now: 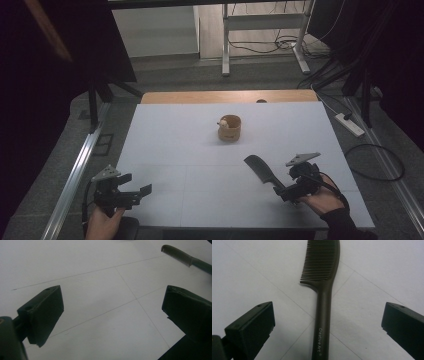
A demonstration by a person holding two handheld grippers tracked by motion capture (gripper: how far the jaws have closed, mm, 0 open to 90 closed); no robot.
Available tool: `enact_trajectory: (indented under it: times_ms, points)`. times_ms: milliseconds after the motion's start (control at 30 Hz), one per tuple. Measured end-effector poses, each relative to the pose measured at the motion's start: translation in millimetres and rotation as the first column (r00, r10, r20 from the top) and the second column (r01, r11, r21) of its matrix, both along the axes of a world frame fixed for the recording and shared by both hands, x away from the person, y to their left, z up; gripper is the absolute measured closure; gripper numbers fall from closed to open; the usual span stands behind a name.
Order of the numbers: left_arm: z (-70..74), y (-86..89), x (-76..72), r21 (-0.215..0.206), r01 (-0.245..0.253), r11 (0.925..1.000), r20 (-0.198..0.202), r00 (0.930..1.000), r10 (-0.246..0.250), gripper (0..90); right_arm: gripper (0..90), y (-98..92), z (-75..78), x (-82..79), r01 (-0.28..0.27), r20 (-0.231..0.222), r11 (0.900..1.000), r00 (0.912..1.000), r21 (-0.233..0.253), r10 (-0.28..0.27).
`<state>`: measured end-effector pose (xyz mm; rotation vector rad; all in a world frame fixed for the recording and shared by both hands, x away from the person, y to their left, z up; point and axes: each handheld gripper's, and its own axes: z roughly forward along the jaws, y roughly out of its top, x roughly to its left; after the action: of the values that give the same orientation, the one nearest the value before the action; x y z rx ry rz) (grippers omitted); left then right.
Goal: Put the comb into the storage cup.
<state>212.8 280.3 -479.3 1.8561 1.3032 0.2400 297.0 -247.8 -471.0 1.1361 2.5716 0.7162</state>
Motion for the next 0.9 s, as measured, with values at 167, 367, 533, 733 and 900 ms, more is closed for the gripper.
enact_trajectory:
  times_ms: [167, 367, 533, 733, 900]
  points:
    - [0.0, 0.0, 0.0, 0.0, 0.0, 1.0, 0.0, 1.0, 0.0, 4.5, 0.0, 2.0, -3.8, 2.0, -0.006, -0.005, 1.0, 1.0, -0.014, 0.006]
    - [0.0, -0.1, 0.0, 0.001, 0.002, 1.0, 0.0, 1.0, -0.002, 4.5, 0.0, 0.1, -12.6, 6.4, 0.0, -0.018, 0.999, 0.9998, -0.035, -0.001]
    - [0.0, -0.2, 0.0, 0.001, 0.003, 1.0, 0.0, 1.0, -0.003, 4.5, 0.0, -0.5, -20.0, 9.9, -0.001, -0.028, 0.999, 0.9996, -0.051, -0.001]
    - [0.1, -0.3, 0.0, 0.003, 0.003, 1.0, 0.0, 1.0, -0.003, 4.5, 0.0, 1.3, -29.7, 12.5, -0.016, -0.053, 0.996, 0.9985, -0.083, 0.011]
    - [0.1, -0.4, 0.0, 0.004, 0.003, 1.0, 0.001, 1.0, -0.003, 4.5, 0.0, 3.3, -37.1, 13.9, -0.027, -0.072, 0.994, 0.9972, -0.108, 0.019]
